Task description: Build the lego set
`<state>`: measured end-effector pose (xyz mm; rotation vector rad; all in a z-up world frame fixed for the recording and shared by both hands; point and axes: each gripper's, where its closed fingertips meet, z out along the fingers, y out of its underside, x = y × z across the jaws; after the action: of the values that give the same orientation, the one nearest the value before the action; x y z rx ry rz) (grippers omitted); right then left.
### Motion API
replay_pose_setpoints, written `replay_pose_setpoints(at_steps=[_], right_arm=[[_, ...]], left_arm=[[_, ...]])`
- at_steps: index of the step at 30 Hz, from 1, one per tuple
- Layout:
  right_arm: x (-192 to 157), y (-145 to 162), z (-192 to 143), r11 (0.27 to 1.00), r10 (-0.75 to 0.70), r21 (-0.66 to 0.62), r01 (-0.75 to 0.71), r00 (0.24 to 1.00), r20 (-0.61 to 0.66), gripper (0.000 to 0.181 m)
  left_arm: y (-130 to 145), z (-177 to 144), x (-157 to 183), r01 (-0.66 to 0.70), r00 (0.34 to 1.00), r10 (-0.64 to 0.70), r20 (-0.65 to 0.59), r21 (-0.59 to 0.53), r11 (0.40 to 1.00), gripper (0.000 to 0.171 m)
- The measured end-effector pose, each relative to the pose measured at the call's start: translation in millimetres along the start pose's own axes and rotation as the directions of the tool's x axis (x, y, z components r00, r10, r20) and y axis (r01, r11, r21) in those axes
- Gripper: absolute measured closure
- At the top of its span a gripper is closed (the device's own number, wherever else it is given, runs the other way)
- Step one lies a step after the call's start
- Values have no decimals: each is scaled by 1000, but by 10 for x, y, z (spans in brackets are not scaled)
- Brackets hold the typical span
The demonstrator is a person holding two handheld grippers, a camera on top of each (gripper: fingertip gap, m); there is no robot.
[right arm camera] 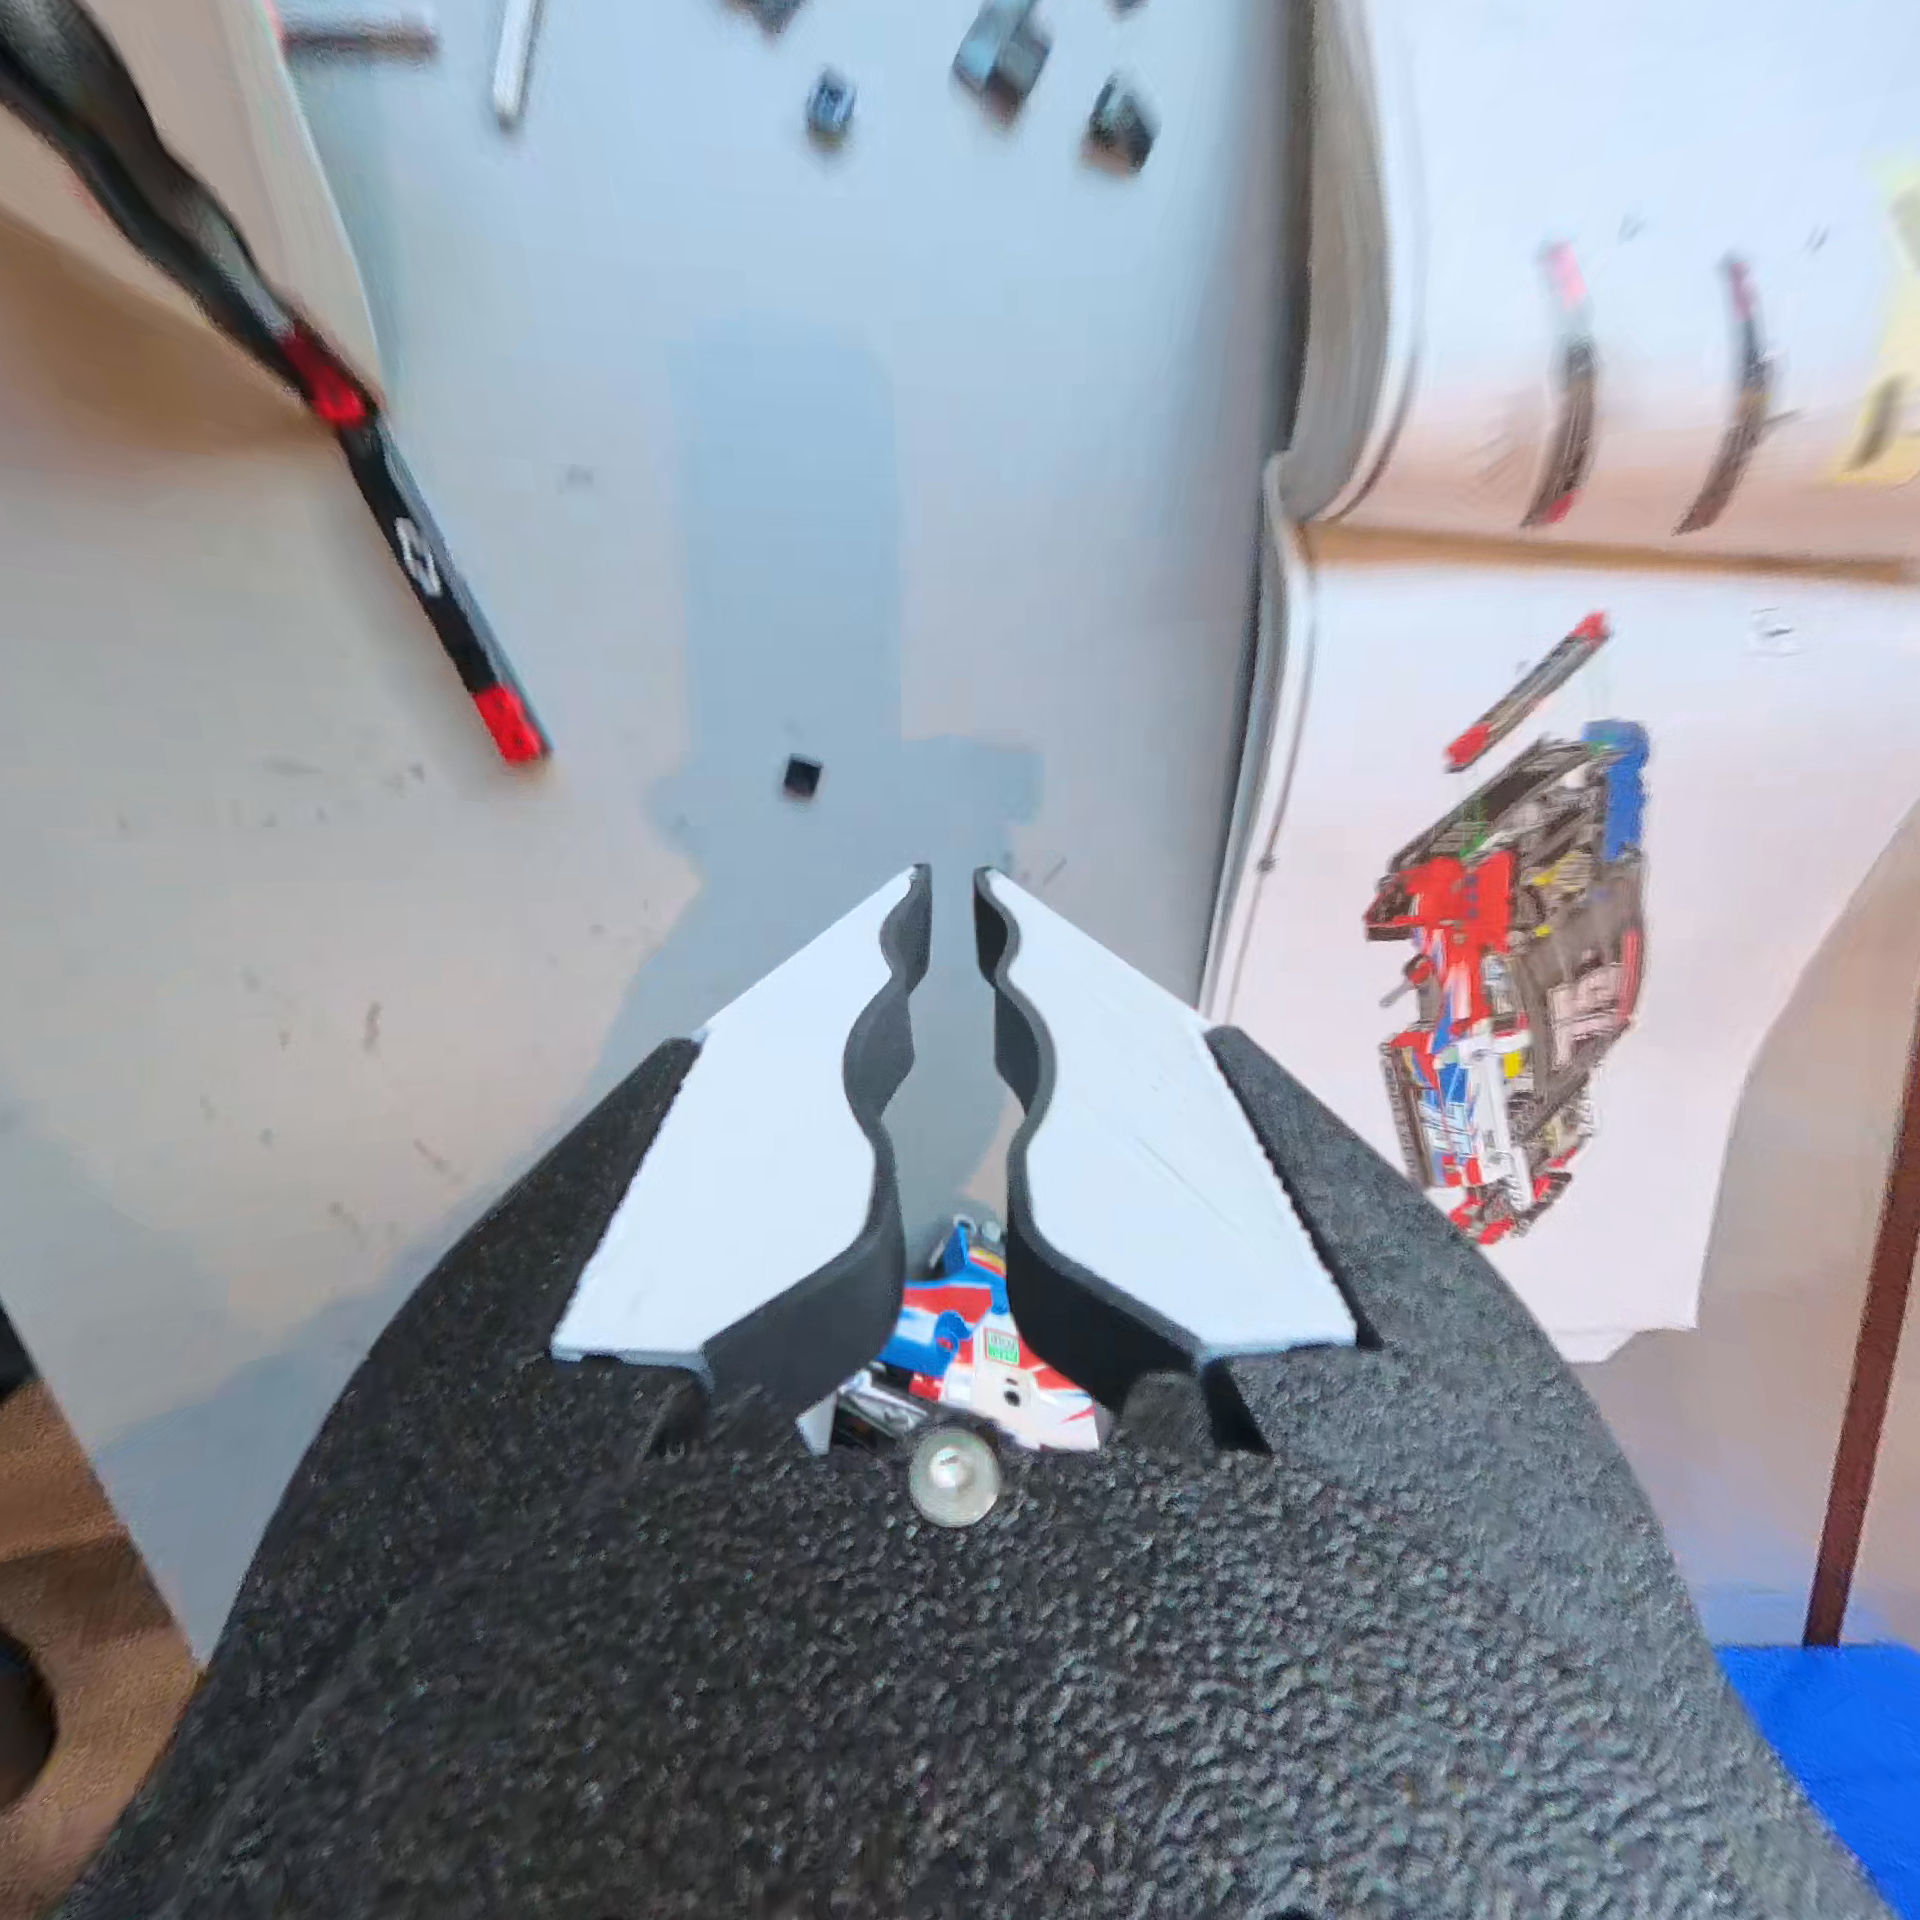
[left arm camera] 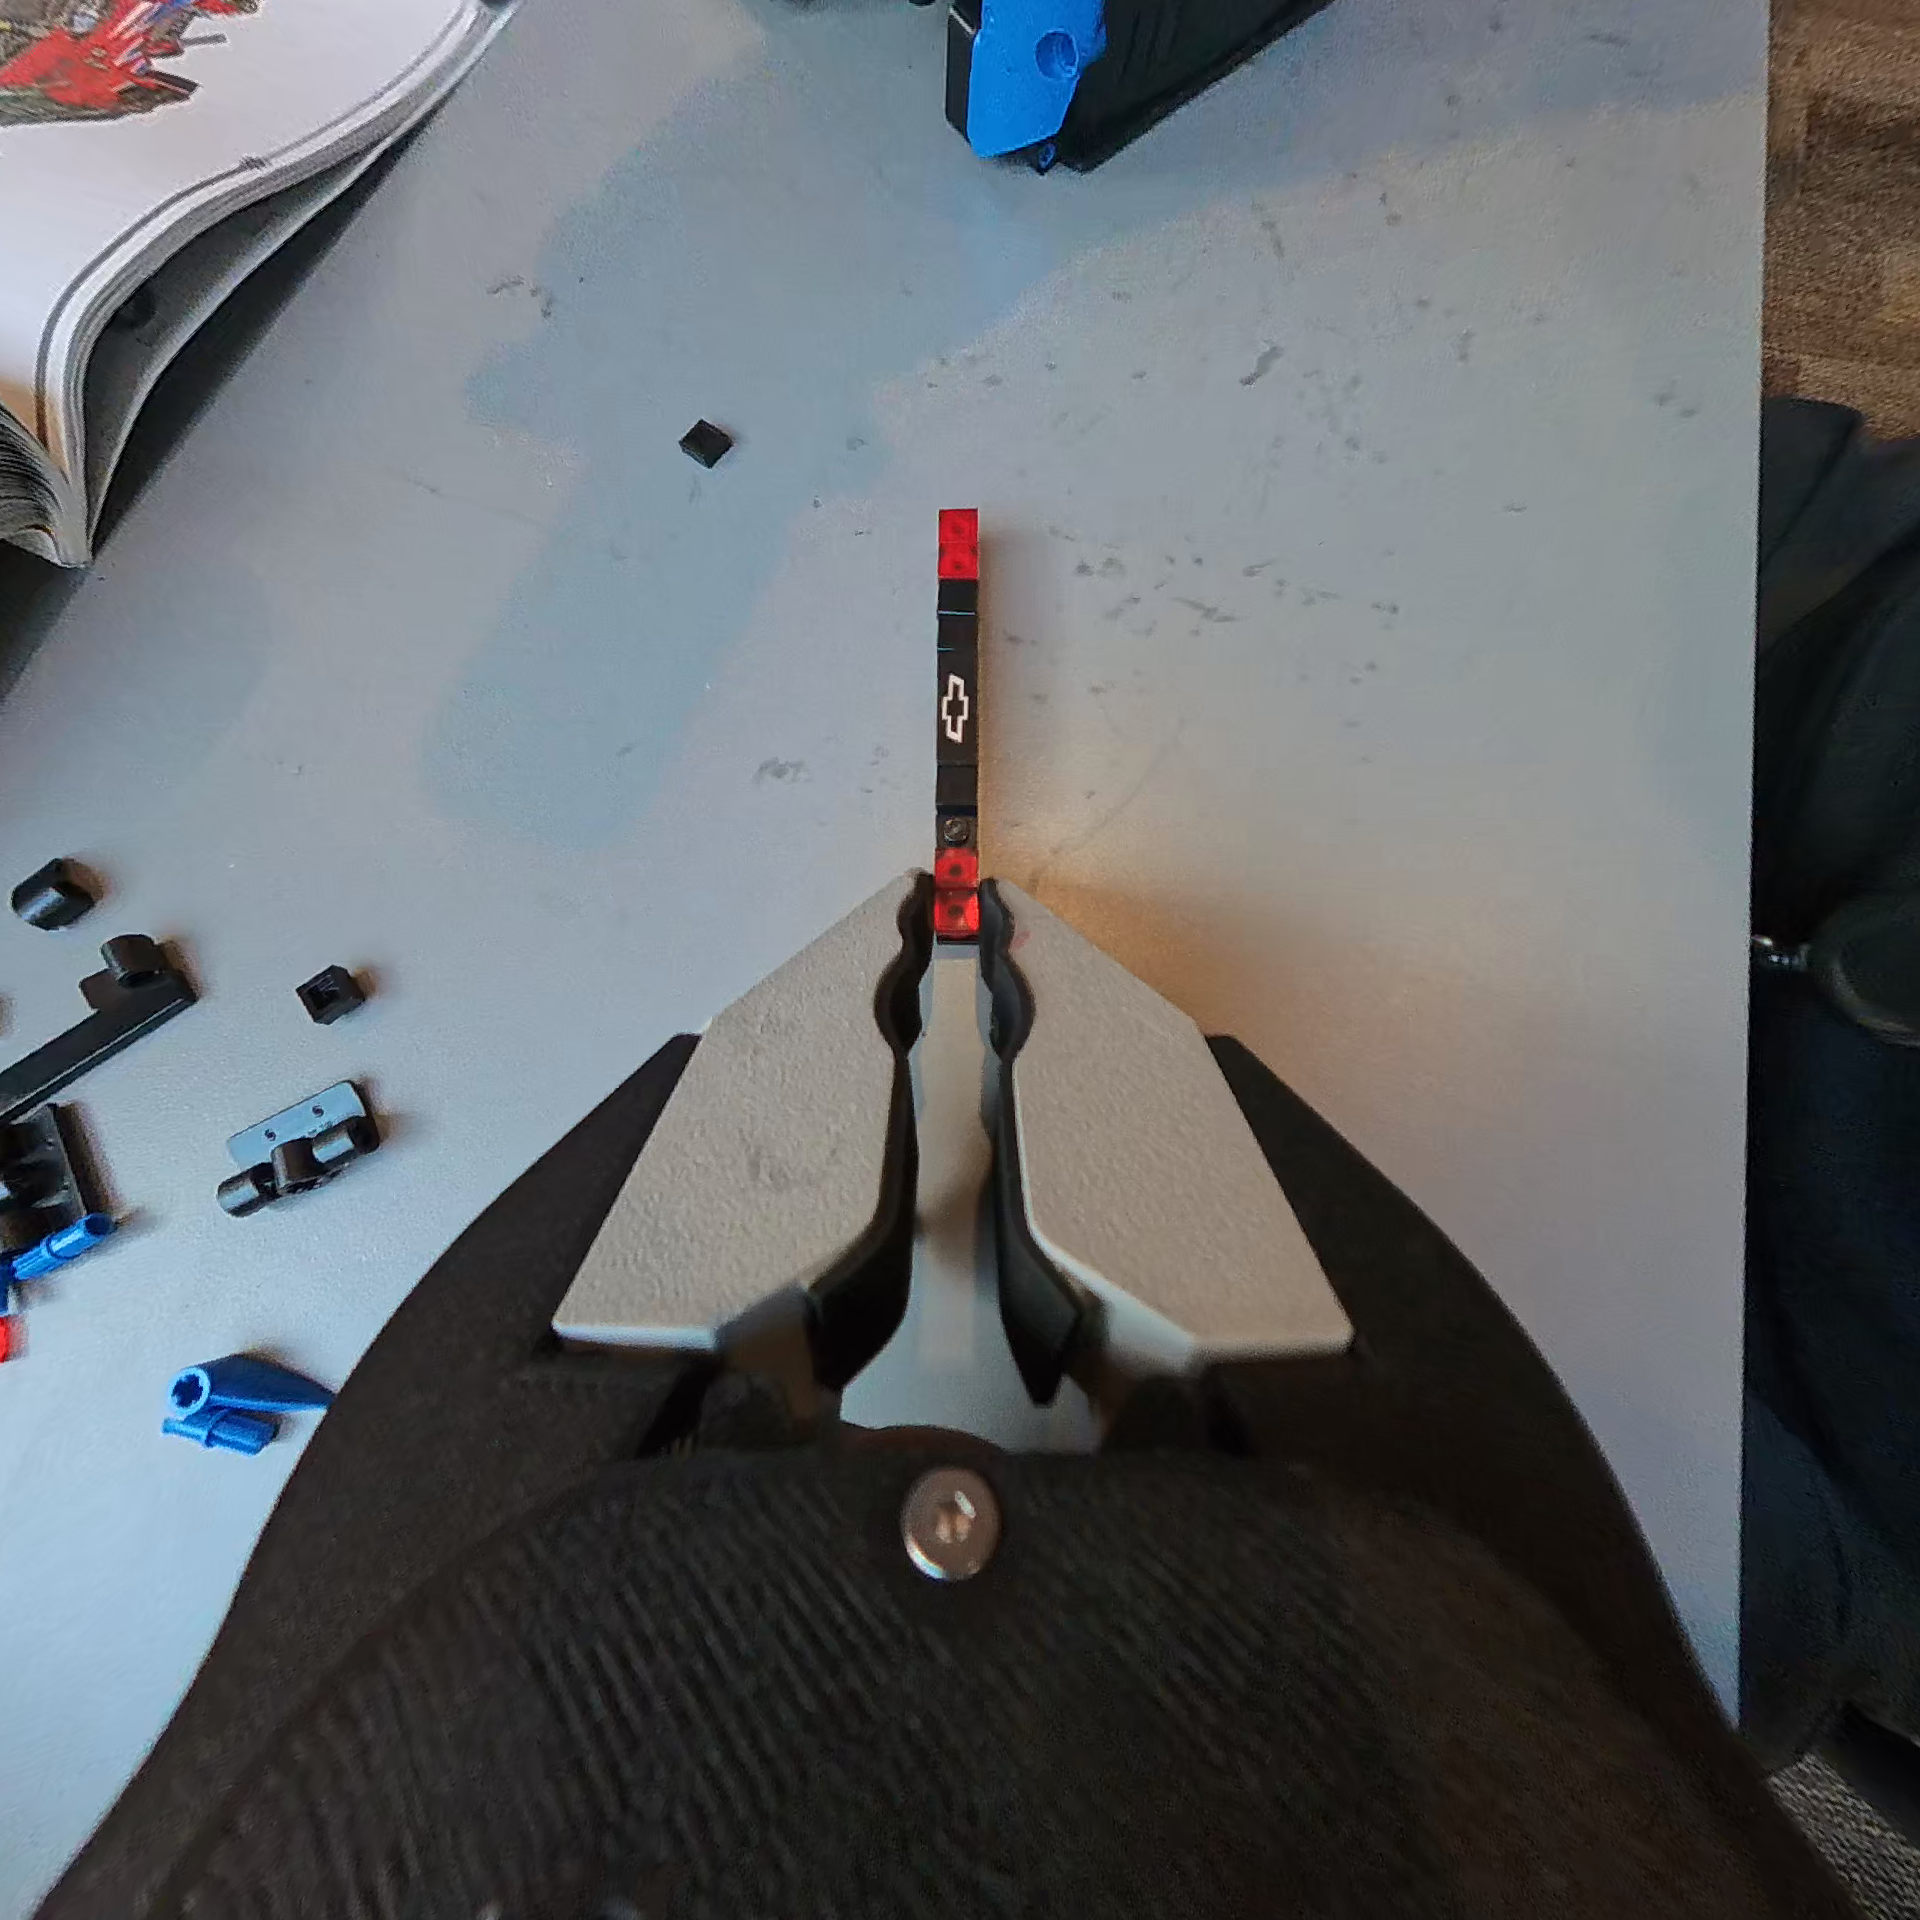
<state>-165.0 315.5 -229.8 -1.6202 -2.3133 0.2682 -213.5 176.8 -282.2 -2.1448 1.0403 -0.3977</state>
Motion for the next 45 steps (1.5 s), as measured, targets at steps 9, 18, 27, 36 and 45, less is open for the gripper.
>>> replay_pose_setpoints(at_steps=[9,18,27,36,45], right_arm=[[-349,-54,447,998,36,-53,-31,994,101,163],[-374,-50,565,995,81,-68,-73,990,120,175],[-880,-313,104,968,124,208,-142,987,101,175],[-1315,-448,-217,675,256,647,-356,935,247,175],[-1633,-659,-656,407,93,675,-615,763,639,175]], left_arm=[[1,-1,-14,-14,1000,14,24,0,1000,167],[9,-11,-17,-3,1000,3,17,2,1000,161],[15,-32,-6,-33,999,32,32,9,999,148],[-182,-189,54,-164,951,131,281,95,982,142],[-1048,-396,580,-550,741,389,547,163,819,150]])
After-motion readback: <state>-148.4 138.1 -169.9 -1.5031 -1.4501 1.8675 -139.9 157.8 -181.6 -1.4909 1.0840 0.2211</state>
